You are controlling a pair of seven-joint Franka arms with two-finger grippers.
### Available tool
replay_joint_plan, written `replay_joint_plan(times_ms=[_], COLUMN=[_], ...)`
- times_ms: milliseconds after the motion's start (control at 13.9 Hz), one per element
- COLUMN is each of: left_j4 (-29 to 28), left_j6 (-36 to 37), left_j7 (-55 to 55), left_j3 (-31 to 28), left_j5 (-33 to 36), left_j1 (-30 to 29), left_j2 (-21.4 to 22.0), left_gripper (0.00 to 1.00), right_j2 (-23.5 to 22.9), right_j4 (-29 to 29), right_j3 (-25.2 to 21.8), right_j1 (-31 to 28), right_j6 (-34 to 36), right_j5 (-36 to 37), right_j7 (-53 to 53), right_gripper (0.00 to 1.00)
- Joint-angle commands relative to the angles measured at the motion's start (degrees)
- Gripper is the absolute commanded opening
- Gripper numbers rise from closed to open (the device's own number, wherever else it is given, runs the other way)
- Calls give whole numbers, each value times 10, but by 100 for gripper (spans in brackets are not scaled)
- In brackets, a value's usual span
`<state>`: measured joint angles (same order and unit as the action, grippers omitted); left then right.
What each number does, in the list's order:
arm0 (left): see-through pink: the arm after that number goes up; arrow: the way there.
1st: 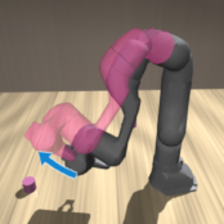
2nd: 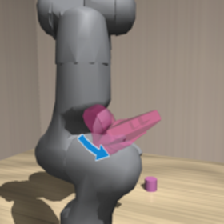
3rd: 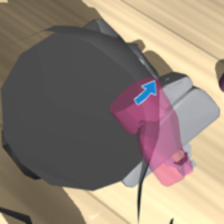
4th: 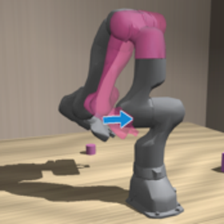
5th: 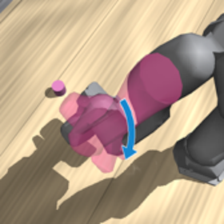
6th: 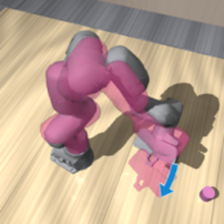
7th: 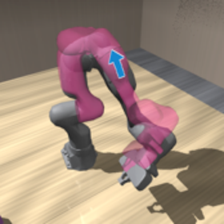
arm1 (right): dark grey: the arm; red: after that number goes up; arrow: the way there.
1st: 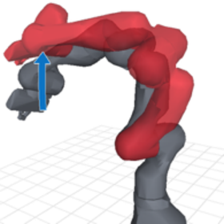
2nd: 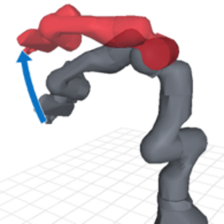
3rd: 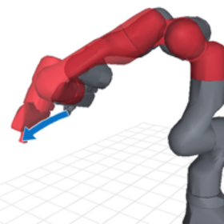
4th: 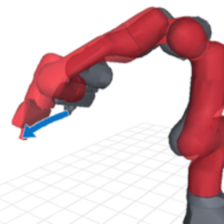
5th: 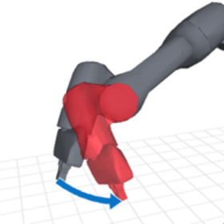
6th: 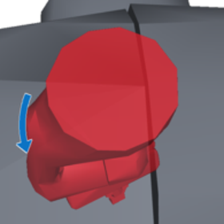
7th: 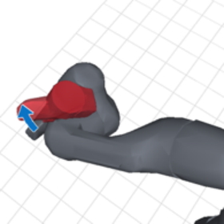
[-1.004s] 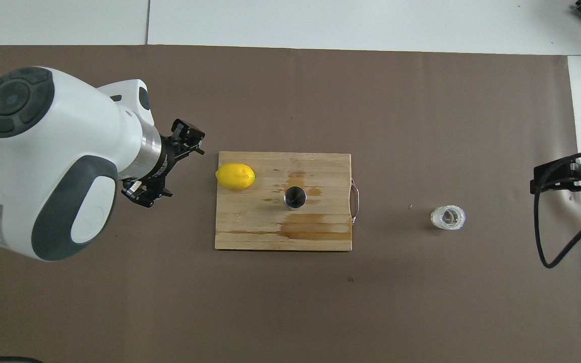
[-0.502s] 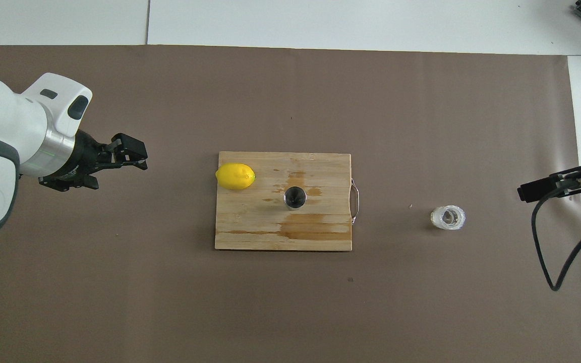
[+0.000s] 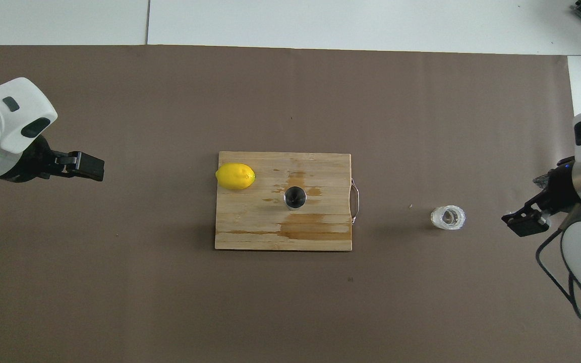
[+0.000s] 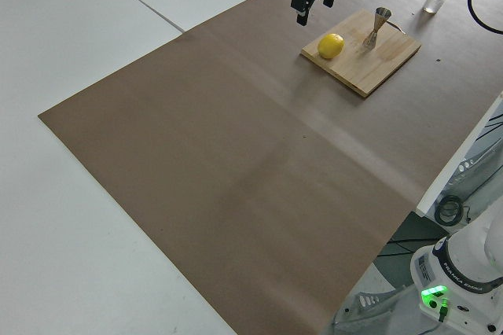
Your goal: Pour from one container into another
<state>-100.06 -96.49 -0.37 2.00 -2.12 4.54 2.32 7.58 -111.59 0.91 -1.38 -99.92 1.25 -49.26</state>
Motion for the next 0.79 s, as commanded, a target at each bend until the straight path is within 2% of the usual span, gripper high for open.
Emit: replay_joint_plan(times_ms=[0, 215, 359, 574, 717], left_j4=[6, 48, 43, 34, 41], left_j6=[31, 80, 76, 75, 79], left_j7=[-16, -24, -31, -27, -33], left_j3=[6, 6, -2, -2, -3], left_j5=[11, 12, 11, 11, 11], left_j1=[-17, -18, -18, -14, -17], left_j2=[33, 30, 34, 38, 37], left_gripper=[100, 100, 100, 100, 100], right_j2=[11, 9, -7, -39, -50], right_j4=[-54, -99, -115, -139, -158], right_j3=[3, 3, 3, 3, 3], right_j1=[-13, -30, -38, -76, -78], right_j6=[-45, -88, -120, -171, -197], right_j5=[-27, -66, -75, -132, -160], right_j7=[-119, -207, -291, -446, -503], right_gripper=[100, 100, 100, 100, 100])
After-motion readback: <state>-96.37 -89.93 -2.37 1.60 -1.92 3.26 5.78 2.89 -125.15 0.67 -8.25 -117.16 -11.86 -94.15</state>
